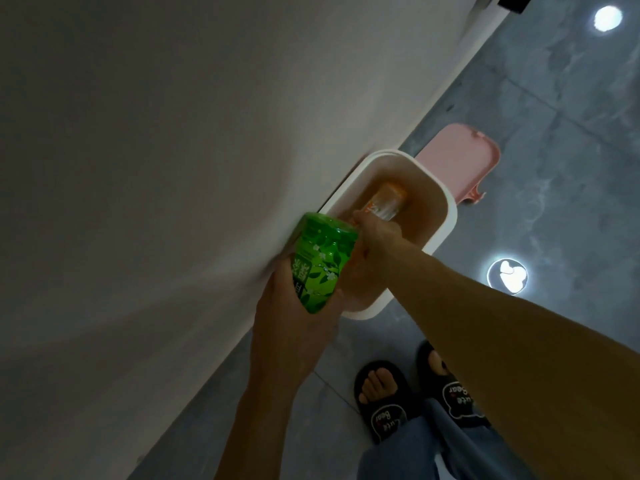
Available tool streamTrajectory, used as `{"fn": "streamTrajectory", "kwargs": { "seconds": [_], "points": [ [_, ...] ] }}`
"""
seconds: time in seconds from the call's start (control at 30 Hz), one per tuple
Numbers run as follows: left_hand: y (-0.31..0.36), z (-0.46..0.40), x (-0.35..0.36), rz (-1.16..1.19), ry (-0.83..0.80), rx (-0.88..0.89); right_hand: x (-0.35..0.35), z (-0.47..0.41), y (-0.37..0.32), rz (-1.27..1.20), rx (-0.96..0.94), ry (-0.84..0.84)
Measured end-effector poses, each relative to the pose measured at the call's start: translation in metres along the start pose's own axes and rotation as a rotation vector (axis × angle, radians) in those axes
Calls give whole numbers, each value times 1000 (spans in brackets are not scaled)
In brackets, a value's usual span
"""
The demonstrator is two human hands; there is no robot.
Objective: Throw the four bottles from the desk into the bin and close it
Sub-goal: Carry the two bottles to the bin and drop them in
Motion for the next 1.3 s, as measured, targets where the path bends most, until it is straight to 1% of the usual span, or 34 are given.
{"fn": "streamTrajectory", "kwargs": {
  "seconds": [0.07, 0.1, 0.13, 0.17, 0.2, 0.23, 0.27, 0.33, 0.37, 0.47, 0.5, 0.57, 0.63, 0.7, 0.77, 0.83, 0.9, 0.93, 1.03, 1.17, 1.3],
  "points": [
    [-2, -1, 1, -13, 7, 6, 1, -3, 0, 37, 22, 34],
    [-3, -1, 1, -21, 10, 14, 2, -3, 0, 68, 28, 17],
    [-4, -1, 0, -31, 13, 20, 4, -5, -2, 45, 22, 13],
    [-4, -2, -1, -37, 16, 23, 4, -7, -4, 39, 57, -1],
    [-3, -2, -1, -43, 20, 24, 4, -10, -3, 66, 75, -56],
    [-3, -2, -2, -46, 25, 23, 2, -10, -2, 127, 13, -129],
    [-2, -1, -3, -48, 28, 19, -2, -13, -2, 167, -63, -150],
    [2, 1, -9, -52, 17, 3, -11, -3, -6, 316, -157, -117],
    [6, 3, -12, -55, 6, -2, -15, 7, -8, 446, -250, -132],
    [26, 6, -22, -61, -8, 14, -37, 52, -15, 971, -731, -265],
    [34, 6, -25, -61, -9, 23, -47, 67, -16, 1131, -859, -314],
    [49, 1, -27, -57, -20, 48, -72, 85, -13, 1367, -1066, -366],
    [62, -10, -20, -92, -35, 105, -96, 89, -8, 1553, -1209, -342],
    [72, -27, -5, -172, -42, 173, -114, 84, -3, 1733, -1218, -347],
    [76, -48, 16, -276, -87, 224, -124, 78, -2, 1768, -1262, -375],
    [73, -69, 40, -373, -181, 234, -125, 73, -3, 1767, -1312, -403],
    [65, -85, 63, -410, -260, 212, -125, 68, -5, 1763, -1334, -435],
    [60, -92, 73, -401, -275, 199, -125, 65, -5, 1757, -1345, -455],
    [47, -108, 101, -419, -246, 175, -128, 59, -6, 1752, -1374, -471],
    [30, -123, 127, -479, -152, 121, -128, 50, -6, 1763, -1393, -481],
    [27, -127, 143, -509, -109, 105, -129, 39, -3, 1768, -1410, -491]
  ]
}}
Point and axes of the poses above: each hand's wrist, its own z-axis away from the middle knuckle, its own x-axis out of the palm, y = z × x, the point moved 1 cm from there along -z, towards the middle knuckle, and after that the axes turned 8 degrees about -z, right-handed, at the moved point
